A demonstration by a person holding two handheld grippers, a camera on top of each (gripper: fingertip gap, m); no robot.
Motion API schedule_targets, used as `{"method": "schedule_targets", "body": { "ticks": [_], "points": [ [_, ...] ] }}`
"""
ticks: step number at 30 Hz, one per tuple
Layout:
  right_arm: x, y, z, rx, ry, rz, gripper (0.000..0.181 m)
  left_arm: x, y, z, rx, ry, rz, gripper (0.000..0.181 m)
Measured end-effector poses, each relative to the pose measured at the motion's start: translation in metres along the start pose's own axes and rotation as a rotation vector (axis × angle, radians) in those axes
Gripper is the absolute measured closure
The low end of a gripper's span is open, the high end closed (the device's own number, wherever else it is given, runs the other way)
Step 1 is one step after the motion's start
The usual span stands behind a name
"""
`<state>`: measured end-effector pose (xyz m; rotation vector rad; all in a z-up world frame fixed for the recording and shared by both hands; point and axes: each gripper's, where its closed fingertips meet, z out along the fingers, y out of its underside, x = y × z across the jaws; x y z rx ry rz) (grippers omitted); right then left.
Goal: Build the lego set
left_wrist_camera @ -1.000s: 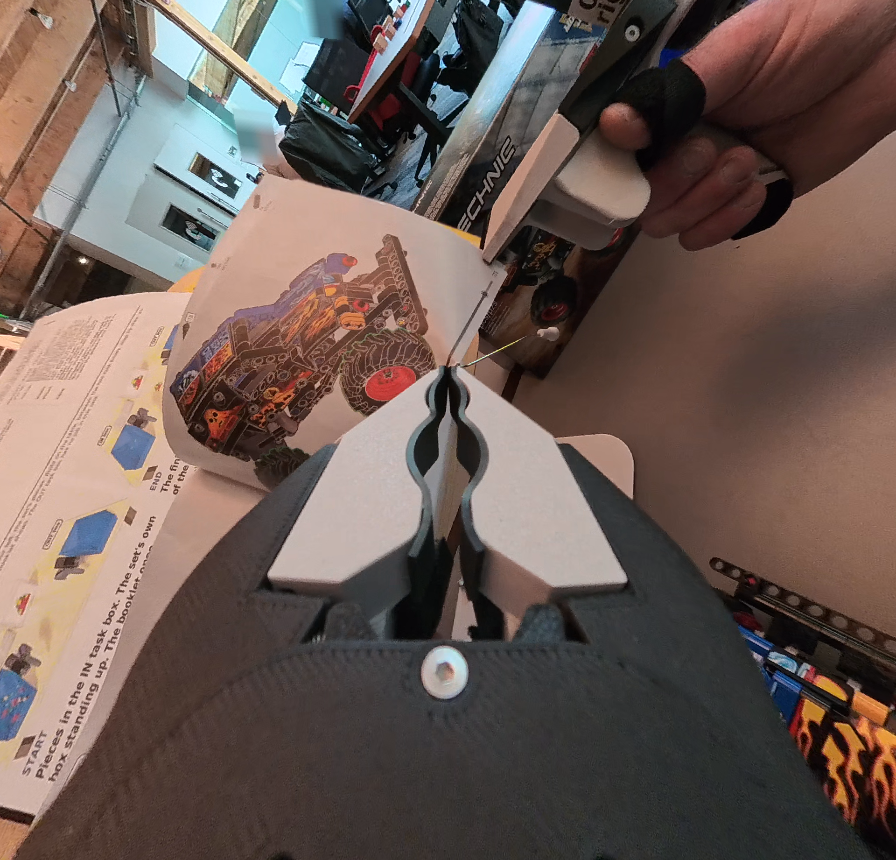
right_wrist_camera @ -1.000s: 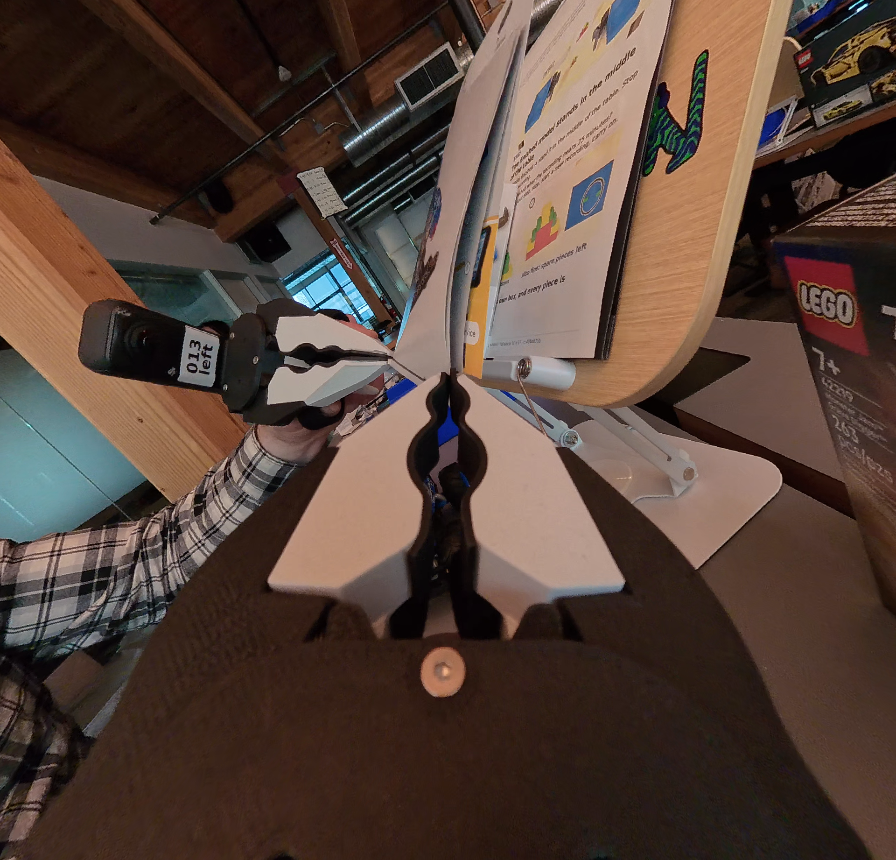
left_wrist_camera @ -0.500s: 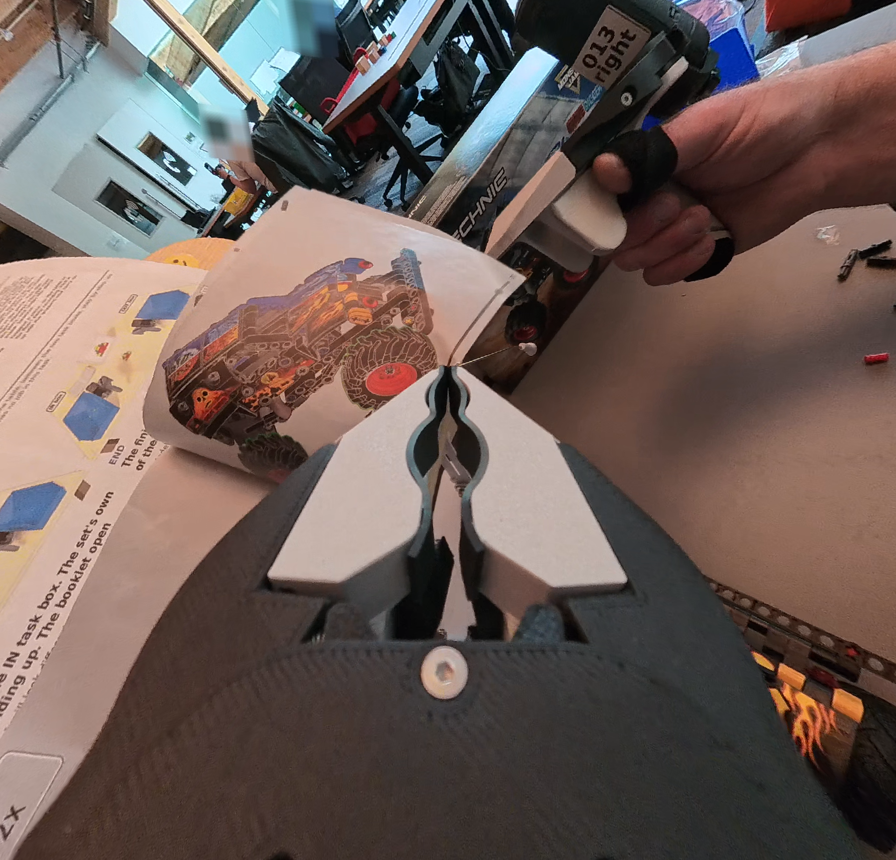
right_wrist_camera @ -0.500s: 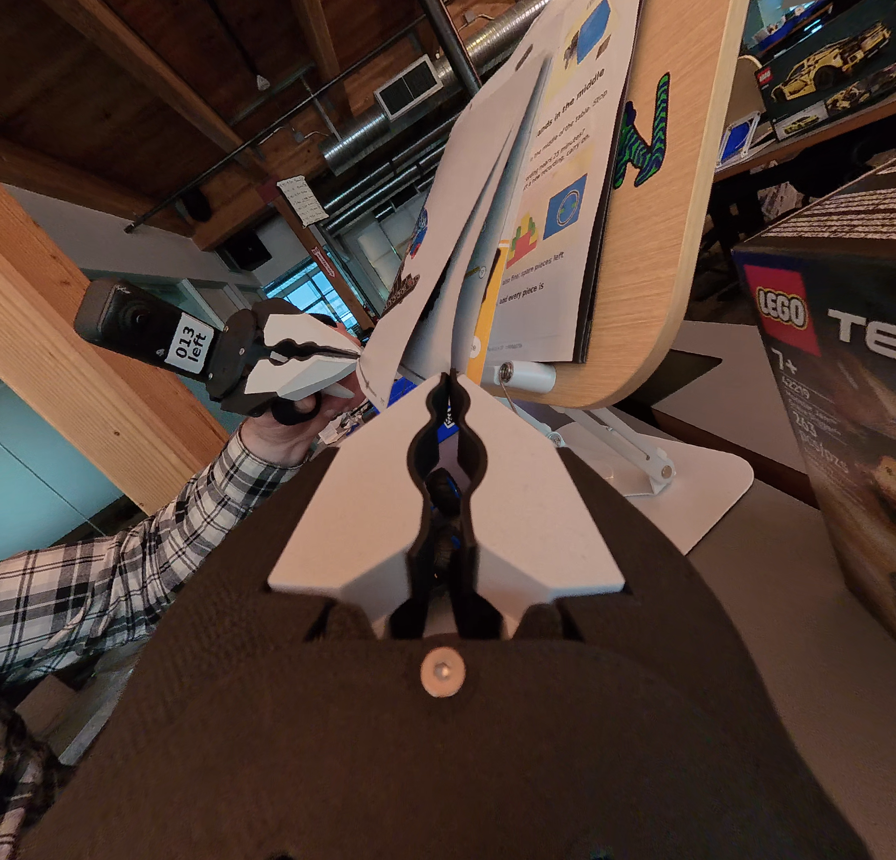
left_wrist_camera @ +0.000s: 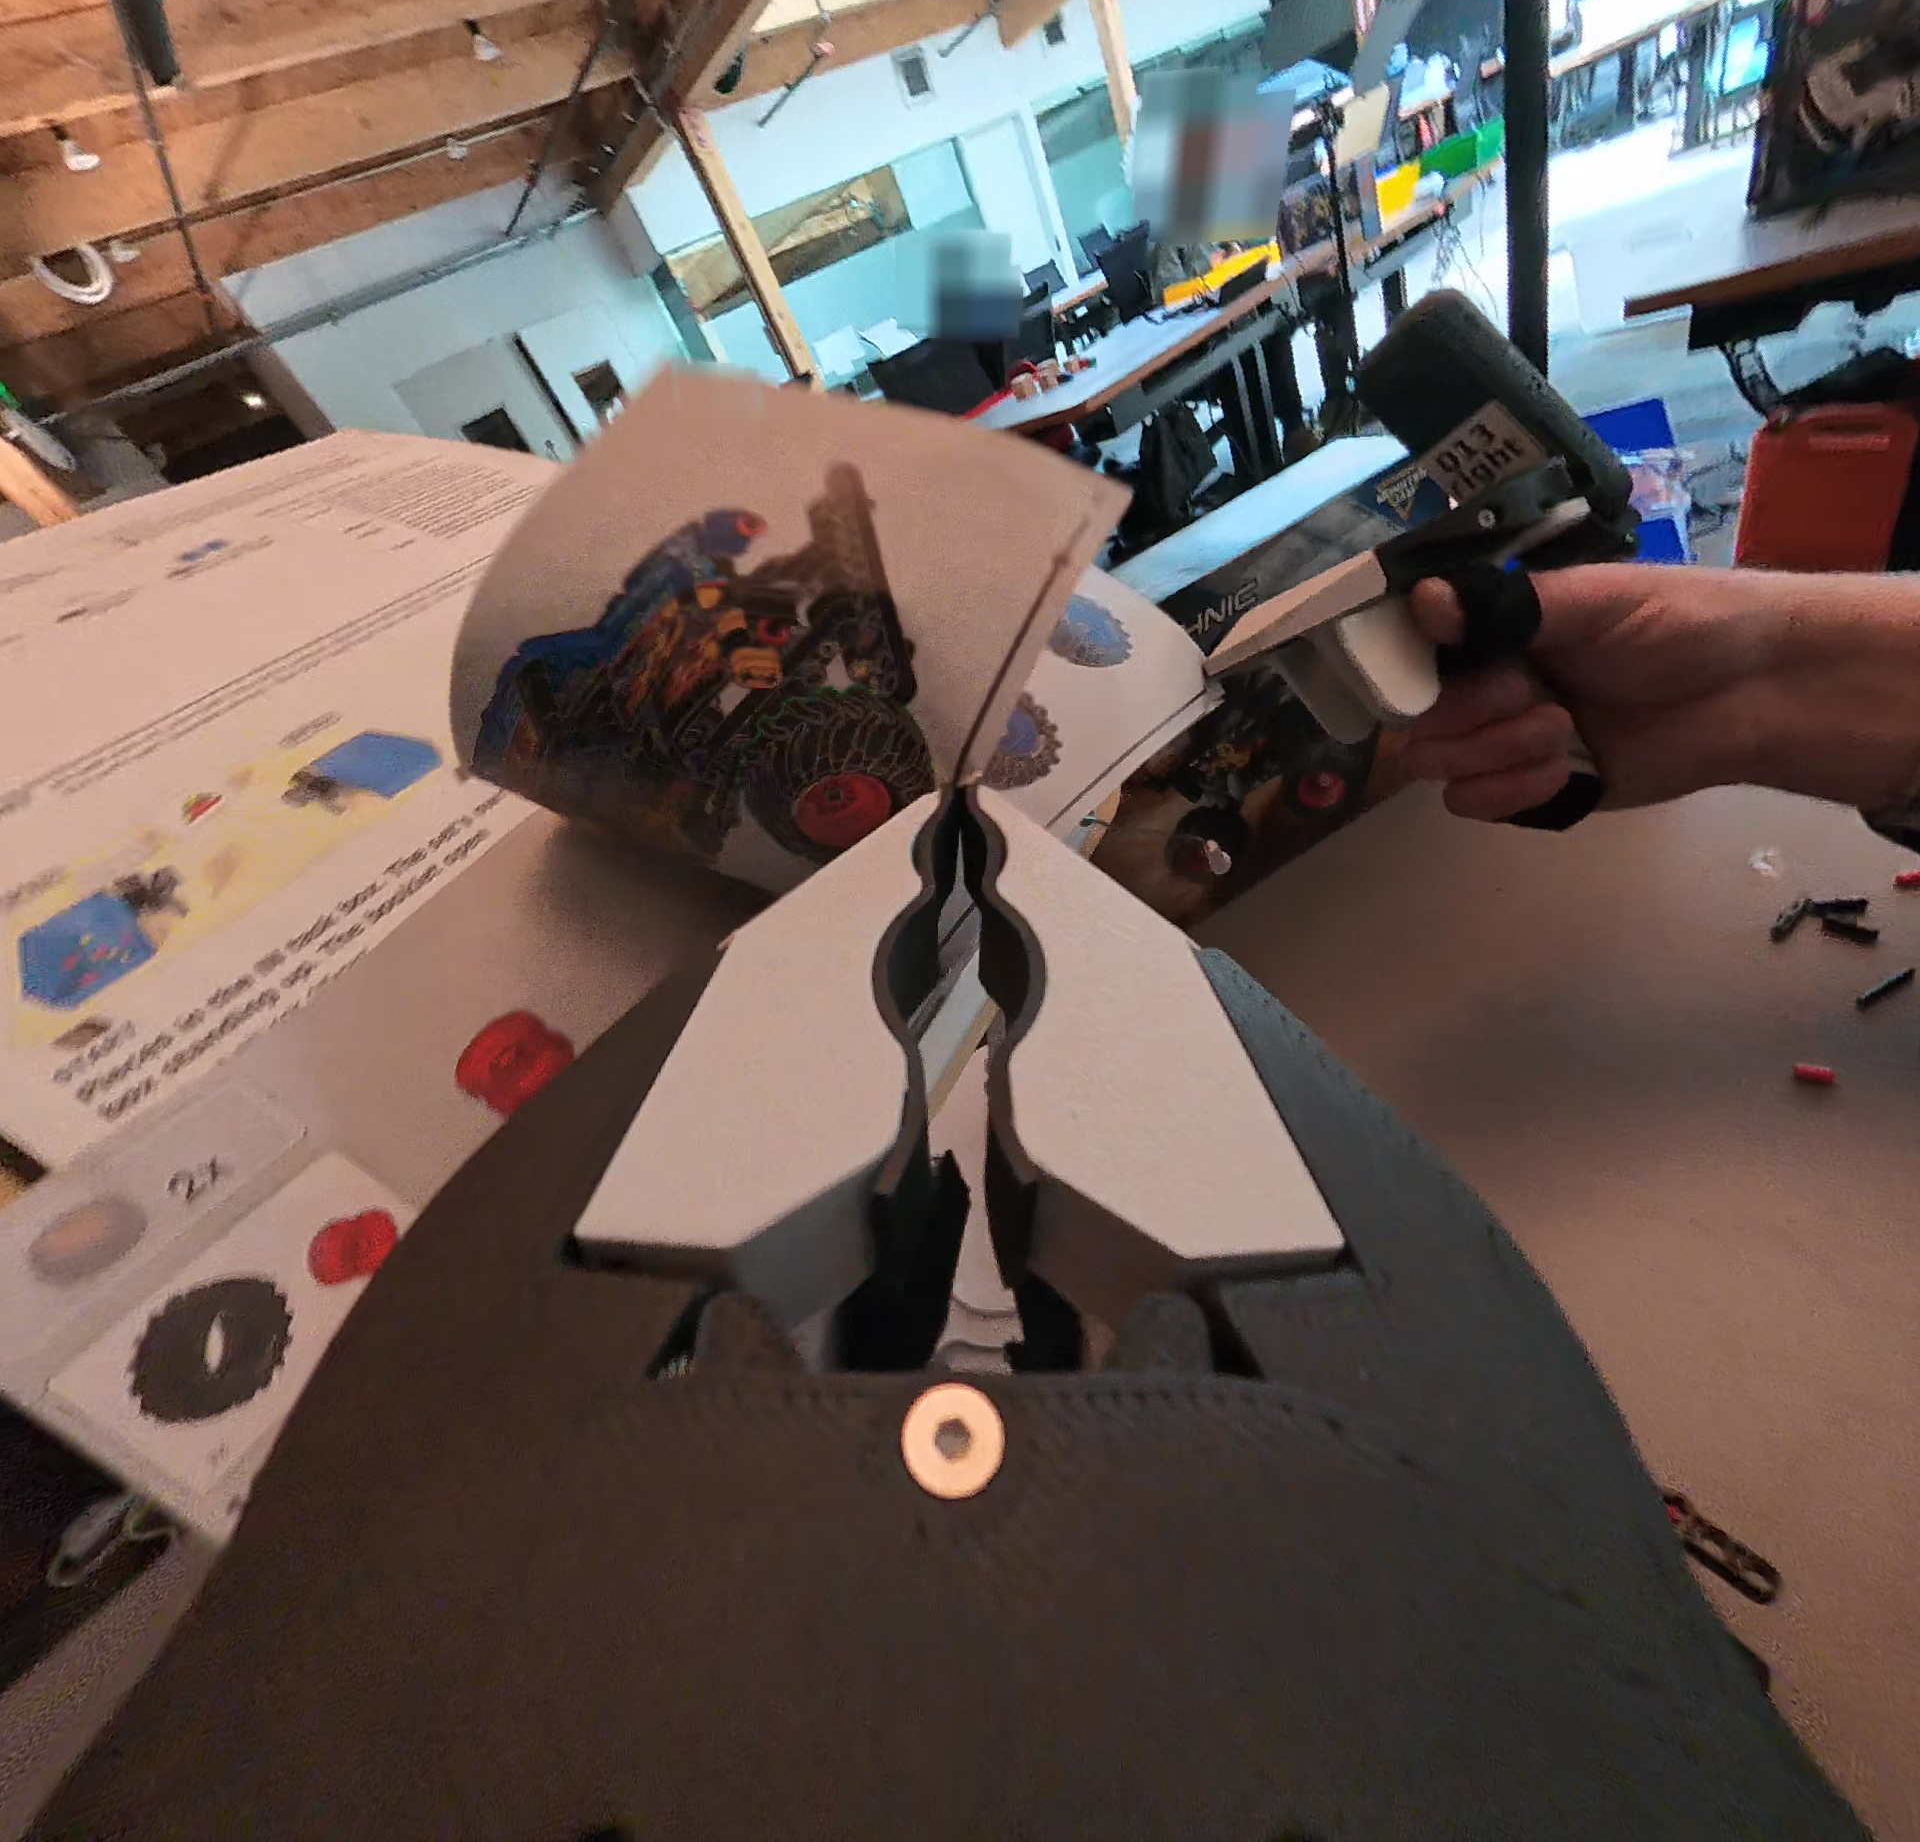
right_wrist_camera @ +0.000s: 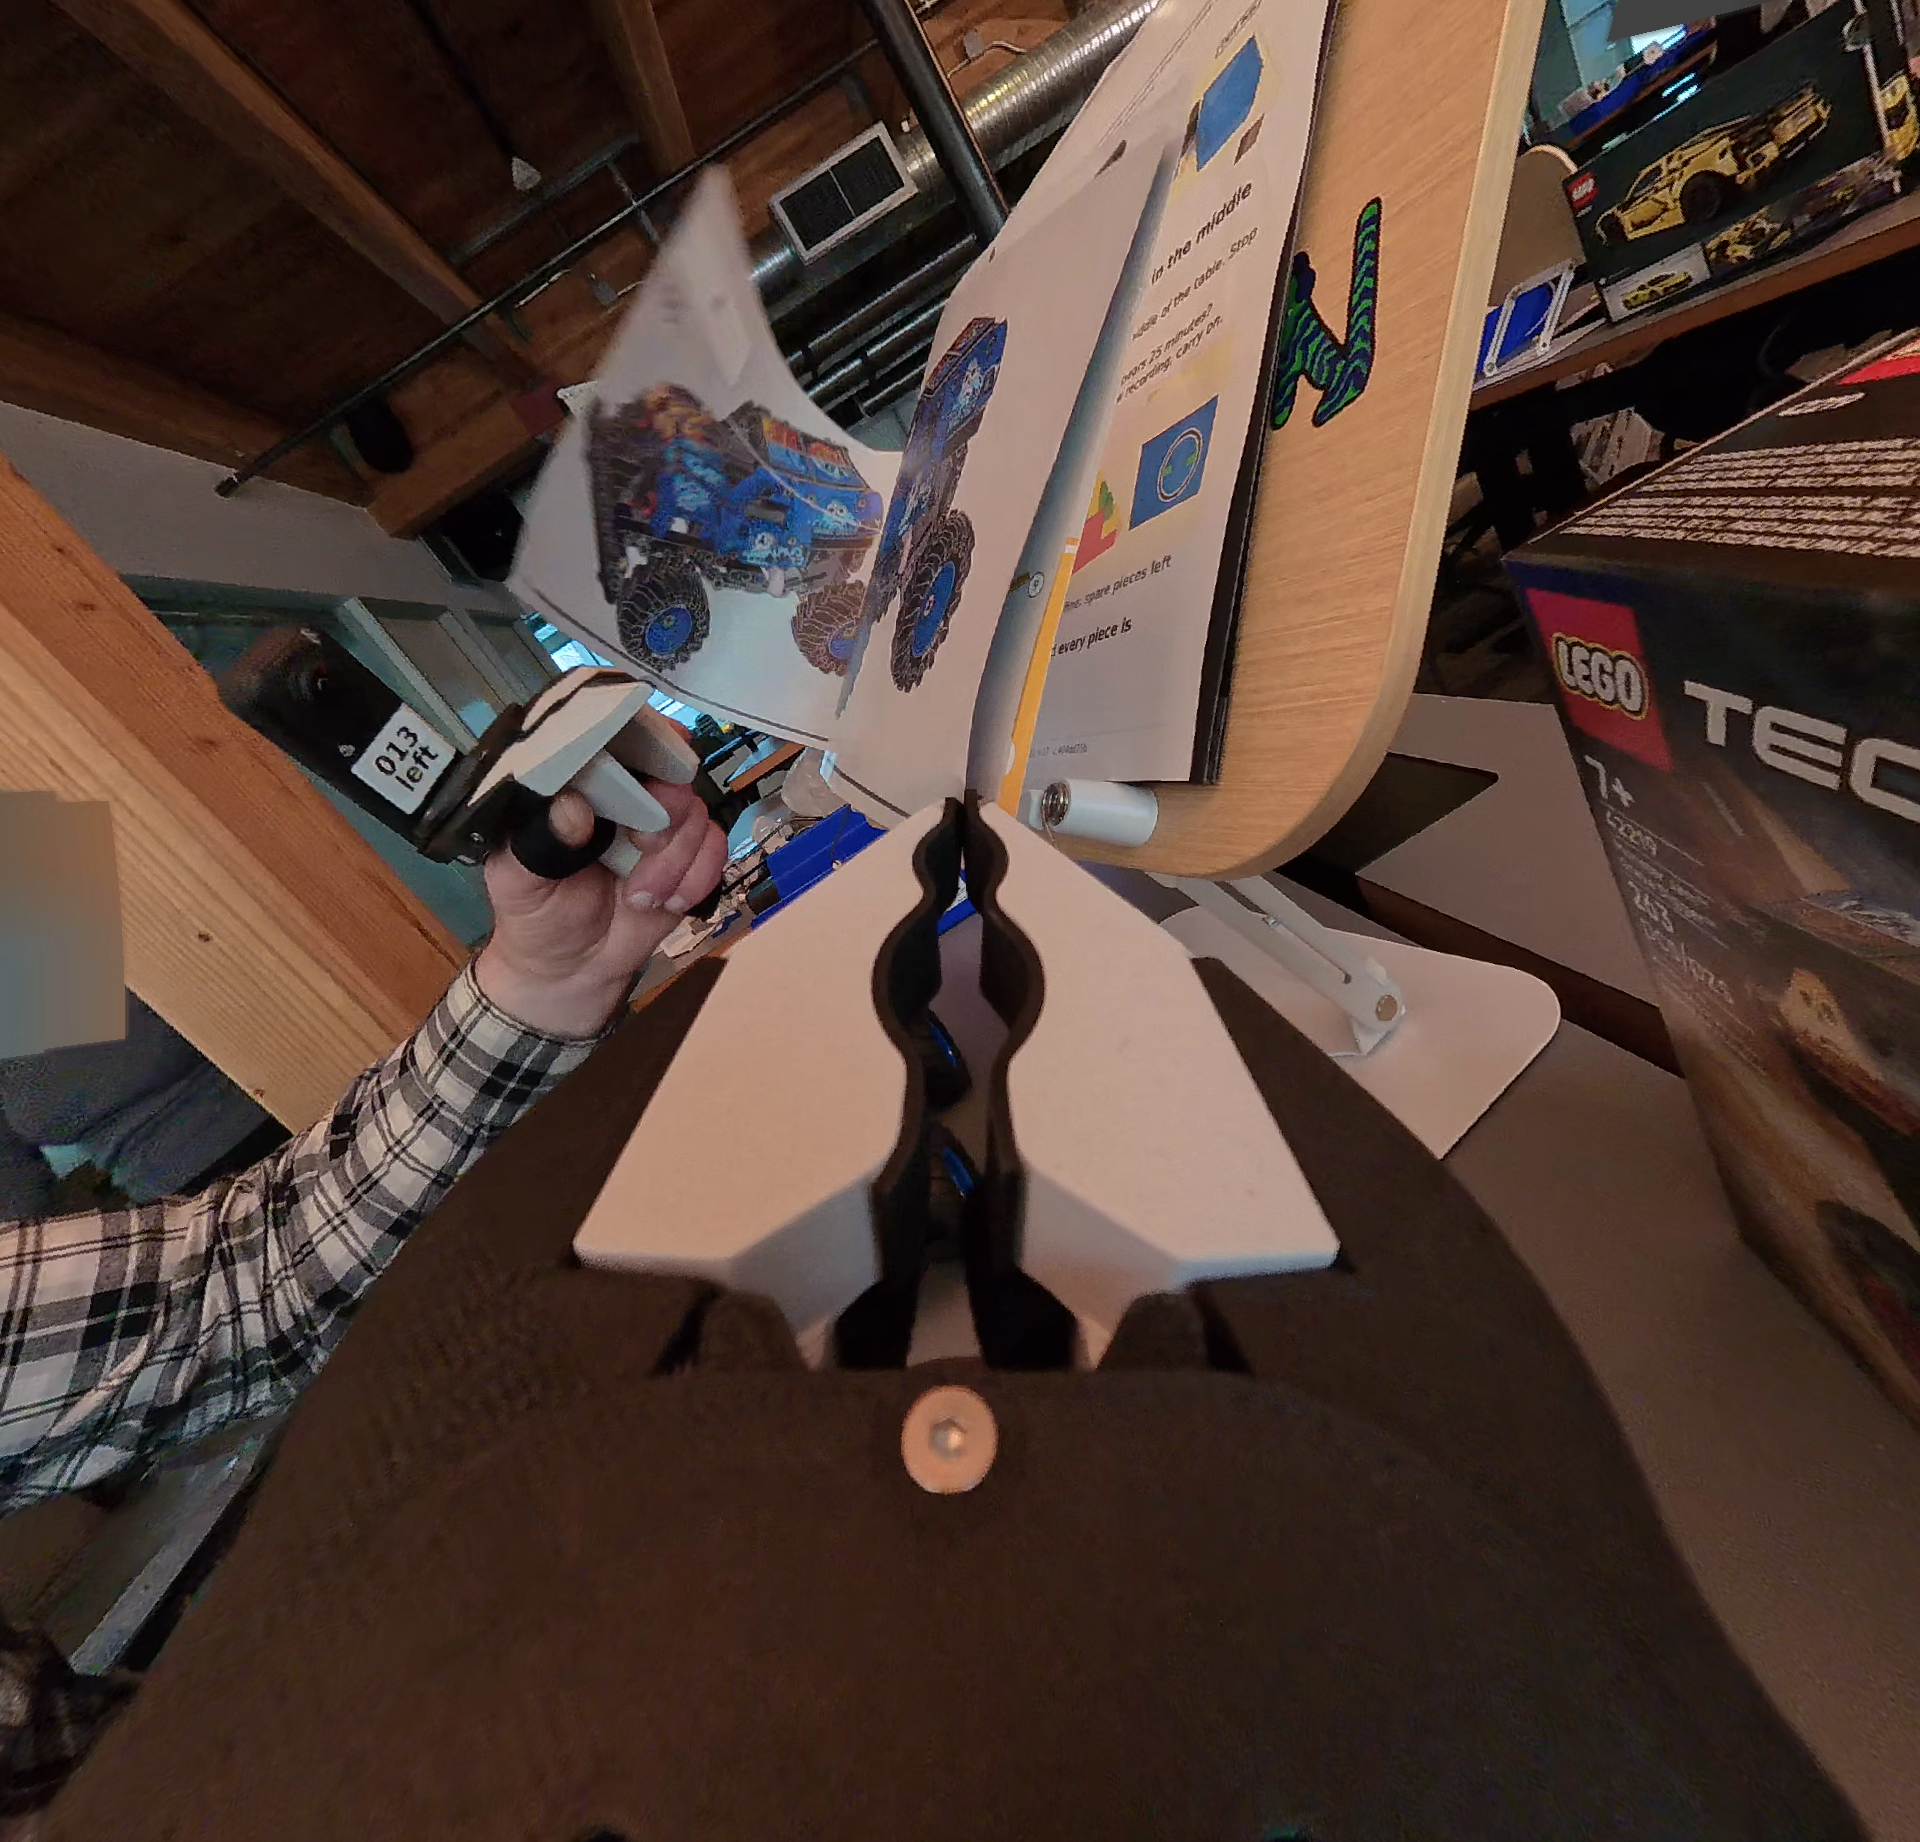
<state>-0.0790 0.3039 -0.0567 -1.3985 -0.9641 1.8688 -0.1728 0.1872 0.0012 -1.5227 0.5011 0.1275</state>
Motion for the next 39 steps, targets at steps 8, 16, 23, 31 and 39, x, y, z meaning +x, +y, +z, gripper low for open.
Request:
{"method": "schedule_targets", "body": {
  "ticks": [8, 16, 23, 31, 39],
  "points": [
    [0.003, 0.002, 0.000, -0.008, 0.015, -0.005, 0.181, -0.029, 0.028, -0.031, -0.005, -0.103, -0.145, 0.165],
    [0.007, 0.004, 0.000, -0.012, 0.025, -0.002, 0.181, -0.033, 0.028, -0.046, 0.020, -0.077, -0.220, 0.132],
    [0.007, 0.005, 0.001, -0.013, 0.026, 0.000, 0.181, -0.045, 0.022, -0.065, 0.071, -0.104, -0.275, 0.155],
    [0.010, 0.005, 0.000, -0.013, 0.043, -0.011, 0.181, -0.067, 0.047, -0.074, 0.027, -0.189, -0.341, 0.179],
    [0.014, 0.005, -0.001, -0.020, 0.076, -0.029, 0.181, -0.076, 0.073, -0.074, 0.055, -0.271, -0.460, 0.181]
  ]
}}
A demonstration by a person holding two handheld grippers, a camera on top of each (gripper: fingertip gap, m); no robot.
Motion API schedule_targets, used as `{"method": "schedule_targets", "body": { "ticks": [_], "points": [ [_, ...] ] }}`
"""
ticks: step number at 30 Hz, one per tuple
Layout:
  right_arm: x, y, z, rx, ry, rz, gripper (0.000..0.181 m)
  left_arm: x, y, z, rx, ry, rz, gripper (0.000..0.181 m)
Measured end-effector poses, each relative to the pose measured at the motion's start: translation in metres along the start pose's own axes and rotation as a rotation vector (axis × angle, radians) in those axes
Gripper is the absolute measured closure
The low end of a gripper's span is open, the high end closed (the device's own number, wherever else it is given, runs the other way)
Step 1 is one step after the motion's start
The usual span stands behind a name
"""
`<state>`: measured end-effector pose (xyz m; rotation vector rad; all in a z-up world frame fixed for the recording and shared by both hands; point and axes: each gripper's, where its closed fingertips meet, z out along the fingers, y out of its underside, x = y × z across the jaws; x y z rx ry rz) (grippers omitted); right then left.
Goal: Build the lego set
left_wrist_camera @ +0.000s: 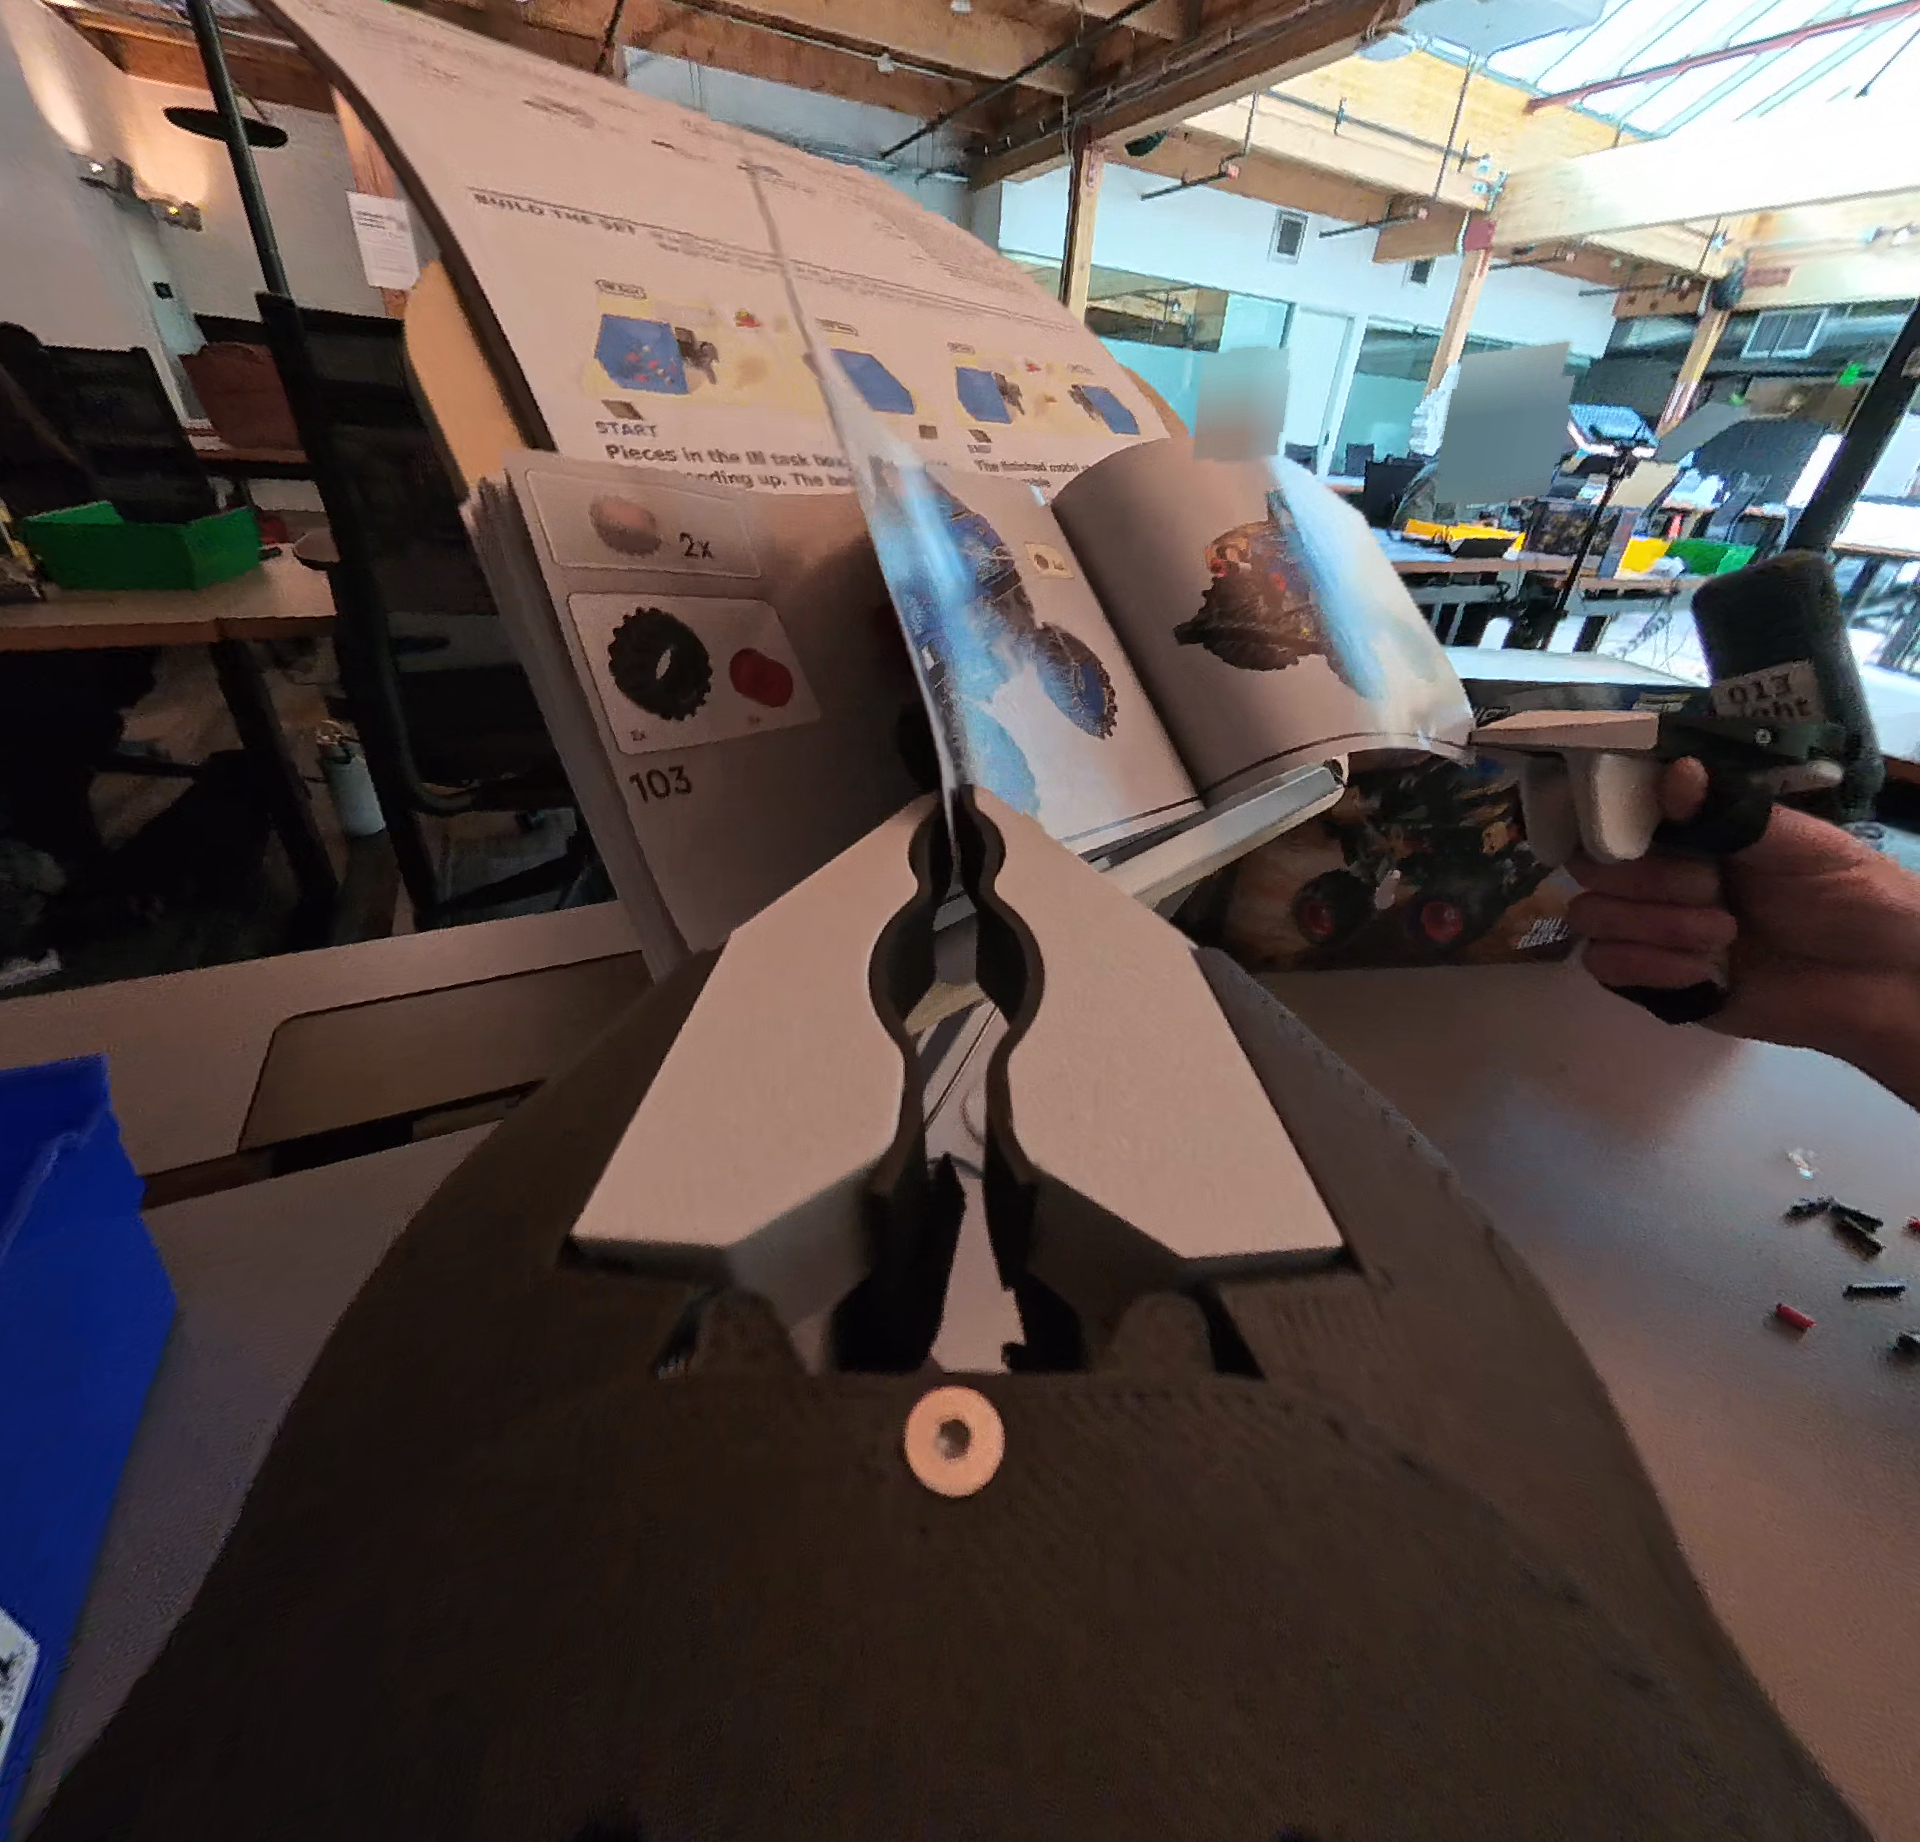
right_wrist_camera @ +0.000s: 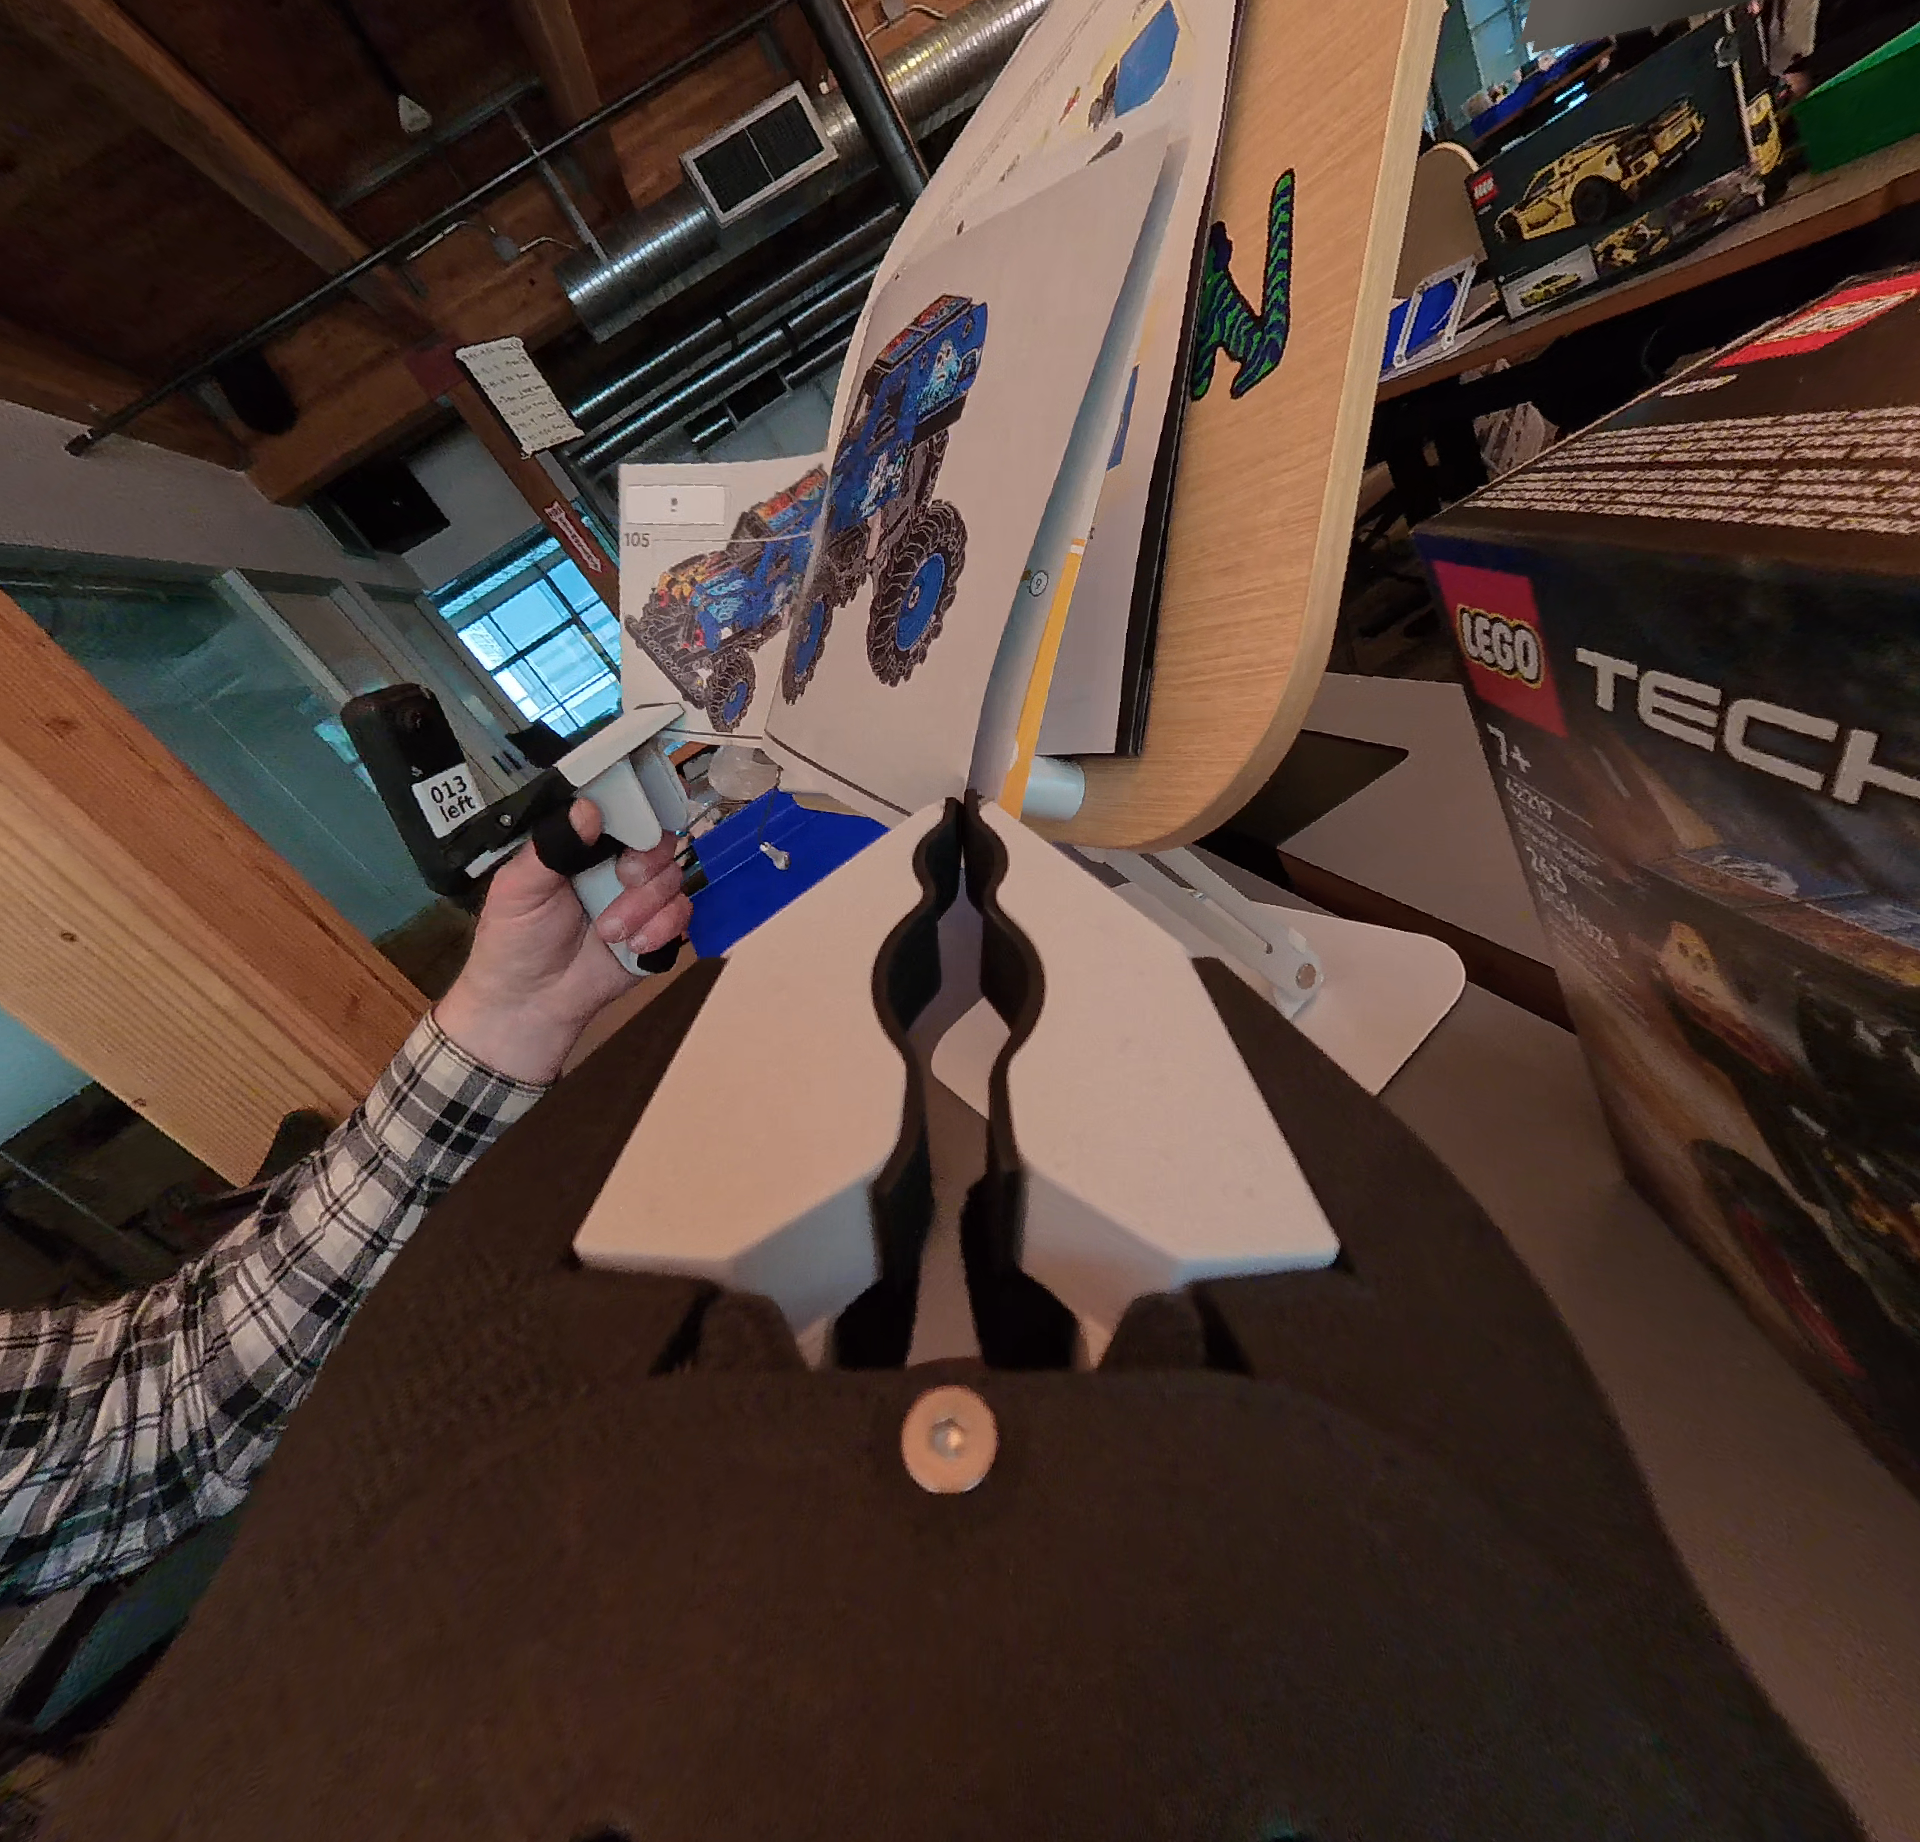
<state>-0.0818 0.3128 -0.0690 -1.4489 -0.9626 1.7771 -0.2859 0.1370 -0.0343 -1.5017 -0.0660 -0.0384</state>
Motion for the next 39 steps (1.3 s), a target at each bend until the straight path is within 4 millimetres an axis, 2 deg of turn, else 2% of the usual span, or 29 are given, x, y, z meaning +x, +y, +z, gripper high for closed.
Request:
{"method": "schedule_targets", "body": {
  "ticks": [13, 21, 39],
  "points": [
    [0.004, 0.002, 0.000, -0.002, 0.025, -0.014, 0.181, -0.011, 0.009, 0.001, 0.026, -0.027, -0.020, 0.181],
    [0.003, 0.002, 0.001, -0.002, 0.019, -0.018, 0.181, -0.022, 0.005, -0.004, 0.062, -0.064, -0.035, 0.181],
    [0.000, 0.000, 0.000, 0.000, 0.004, -0.020, 0.181, -0.025, 0.006, -0.006, 0.063, -0.094, 0.001, 0.181]
  ]
}}
